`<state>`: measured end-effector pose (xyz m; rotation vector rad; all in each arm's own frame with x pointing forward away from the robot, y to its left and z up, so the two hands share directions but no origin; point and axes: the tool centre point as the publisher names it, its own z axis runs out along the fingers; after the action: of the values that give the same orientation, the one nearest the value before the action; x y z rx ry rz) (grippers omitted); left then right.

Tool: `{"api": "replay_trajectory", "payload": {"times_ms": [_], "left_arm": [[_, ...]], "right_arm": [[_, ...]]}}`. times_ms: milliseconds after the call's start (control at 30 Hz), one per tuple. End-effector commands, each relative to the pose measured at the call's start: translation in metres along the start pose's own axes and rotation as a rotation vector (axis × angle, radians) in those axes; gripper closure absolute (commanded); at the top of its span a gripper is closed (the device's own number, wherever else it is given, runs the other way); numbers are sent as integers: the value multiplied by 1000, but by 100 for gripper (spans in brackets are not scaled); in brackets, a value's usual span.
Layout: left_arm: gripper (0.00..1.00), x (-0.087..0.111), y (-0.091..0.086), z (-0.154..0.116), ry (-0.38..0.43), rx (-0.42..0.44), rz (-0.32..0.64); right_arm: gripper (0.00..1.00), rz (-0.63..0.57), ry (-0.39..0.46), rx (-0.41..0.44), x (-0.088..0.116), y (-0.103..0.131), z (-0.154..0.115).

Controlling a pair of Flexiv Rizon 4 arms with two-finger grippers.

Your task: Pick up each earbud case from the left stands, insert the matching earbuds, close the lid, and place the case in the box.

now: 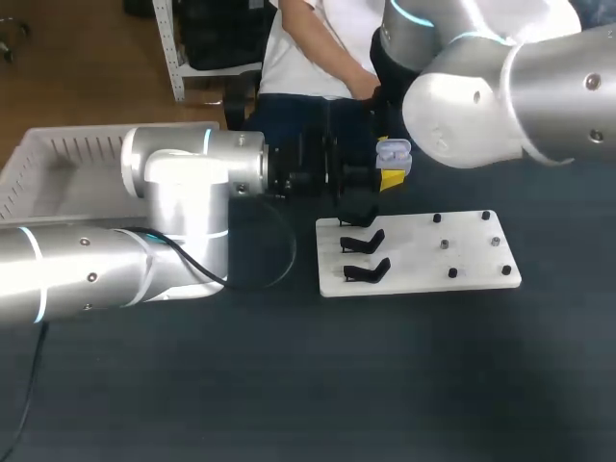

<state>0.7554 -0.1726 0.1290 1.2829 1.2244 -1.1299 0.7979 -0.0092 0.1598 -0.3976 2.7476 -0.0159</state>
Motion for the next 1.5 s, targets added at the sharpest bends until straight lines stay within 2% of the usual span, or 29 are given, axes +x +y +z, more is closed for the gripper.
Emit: {"api": "replay_trajectory", "payload": {"times_ms": [33,333,433,467,500,533,567,600,667,800,900,967,1133,1233,1300,1333,1367,1467,1500], "left_arm": [[100,0,-1,0,-2,-5,2],[100,0,-1,0,-2,-5,2],[100,0,-1,0,-2,-5,2],[100,0,-1,0,-2,-5,2],[100,0,-1,0,-2,-5,2],[100,0,-1,0,-2,-5,2],[100,0,-1,0,-2,-5,2],[100,-3,0,-5,-4,-15,10],[100,-9,3,-17,-4,-31,26],[100,-19,10,-47,0,-109,63],[100,-21,18,-79,22,-179,78],[100,-20,23,-103,28,-256,71],[100,-19,33,-151,50,-367,81],[100,-18,42,-180,74,-419,100],[100,-18,46,-201,65,-452,109],[100,-17,49,-212,101,-469,113],[100,-17,53,-225,108,-485,120],[100,-11,61,-255,149,-517,124],[100,-7,63,-264,139,-534,118]], "right_arm": [[56,5,-12,3,15,-1,-9],[55,26,-6,-7,31,1,-9],[52,79,-56,5,32,-3,-17],[47,103,-79,3,32,-6,-22],[27,137,-107,4,32,-11,-27],[16,159,-124,-2,34,-15,-32],[13,187,-148,2,37,-18,-38],[3,215,-169,7,40,-23,-44],[0,259,-196,-2,47,-32,-53],[0,323,-230,-27,67,-46,-66],[0,321,-234,-30,84,-50,-70],[0,322,-211,-25,97,-52,-67],[0,398,-132,-13,124,-57,-49],[0,413,-114,-24,135,-53,-44],[0,423,-85,8,140,-53,-40],[0,430,-82,10,143,-53,-39],[0,443,-82,-11,144,-54,-38],[0,437,-79,-5,146,-53,-39],[0,431,-79,-3,146,-54,-39]]}}
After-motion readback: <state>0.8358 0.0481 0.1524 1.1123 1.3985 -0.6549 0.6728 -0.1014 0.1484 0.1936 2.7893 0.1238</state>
